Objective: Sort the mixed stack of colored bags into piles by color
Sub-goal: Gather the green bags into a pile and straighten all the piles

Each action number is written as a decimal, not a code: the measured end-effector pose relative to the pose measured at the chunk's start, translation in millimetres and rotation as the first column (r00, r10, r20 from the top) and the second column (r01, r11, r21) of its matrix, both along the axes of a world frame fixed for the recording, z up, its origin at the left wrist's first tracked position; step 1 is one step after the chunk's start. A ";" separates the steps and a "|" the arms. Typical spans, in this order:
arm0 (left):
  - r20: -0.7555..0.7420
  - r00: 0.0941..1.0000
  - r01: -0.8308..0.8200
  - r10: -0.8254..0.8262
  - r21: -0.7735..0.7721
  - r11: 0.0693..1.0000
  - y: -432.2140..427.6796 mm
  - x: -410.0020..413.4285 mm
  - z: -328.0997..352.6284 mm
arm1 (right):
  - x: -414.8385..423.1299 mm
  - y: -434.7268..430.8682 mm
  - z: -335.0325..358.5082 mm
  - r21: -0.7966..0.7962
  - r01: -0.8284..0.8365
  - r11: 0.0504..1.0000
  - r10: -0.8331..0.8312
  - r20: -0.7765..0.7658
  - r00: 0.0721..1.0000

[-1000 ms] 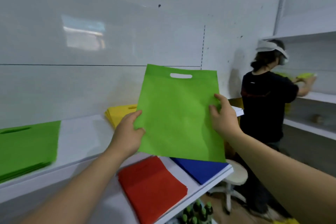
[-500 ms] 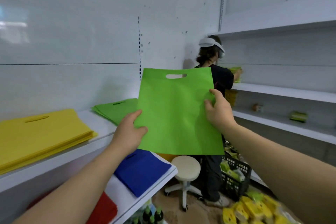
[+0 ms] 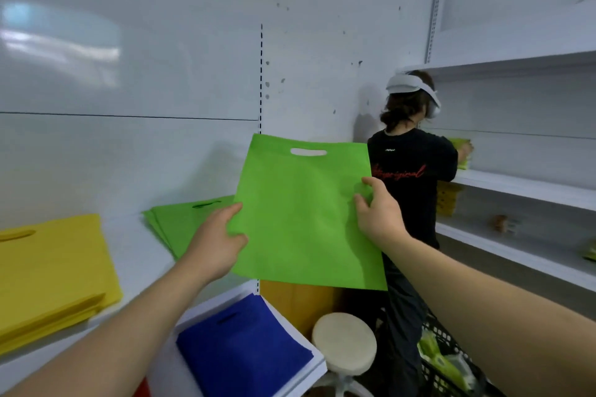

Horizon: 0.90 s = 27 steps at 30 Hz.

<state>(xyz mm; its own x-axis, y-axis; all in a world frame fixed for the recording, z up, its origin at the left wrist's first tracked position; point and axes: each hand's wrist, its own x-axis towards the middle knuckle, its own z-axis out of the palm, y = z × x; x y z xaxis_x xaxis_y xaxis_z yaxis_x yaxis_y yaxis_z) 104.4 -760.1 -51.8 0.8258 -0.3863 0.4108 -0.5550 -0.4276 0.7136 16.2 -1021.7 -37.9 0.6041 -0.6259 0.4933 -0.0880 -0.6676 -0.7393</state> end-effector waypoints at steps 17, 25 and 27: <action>0.023 0.899 -0.426 0.437 0.276 0.862 20.2 68.4 -22.4 | 197.5 12.9 -17.0 -0.042 -0.438 0.898 0.423 -0.189 0.886; -0.076 0.871 -0.413 0.485 0.421 0.807 22.7 46.1 -29.1 | 240.7 8.3 -35.5 0.017 -0.619 0.785 0.569 -0.416 0.710; -0.068 0.875 -0.384 0.479 0.505 0.773 17.6 35.9 -29.1 | 243.4 3.5 -42.6 0.053 -0.647 0.761 0.600 -0.435 0.671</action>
<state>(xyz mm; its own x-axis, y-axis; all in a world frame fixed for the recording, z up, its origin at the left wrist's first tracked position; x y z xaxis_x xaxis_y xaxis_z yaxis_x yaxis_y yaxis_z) 140.3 -742.6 -80.9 0.9920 -0.0740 0.1021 -0.1115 -0.8933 0.4353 259.7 -1018.2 -80.4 0.9891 0.0076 0.1472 0.1041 -0.7428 -0.6614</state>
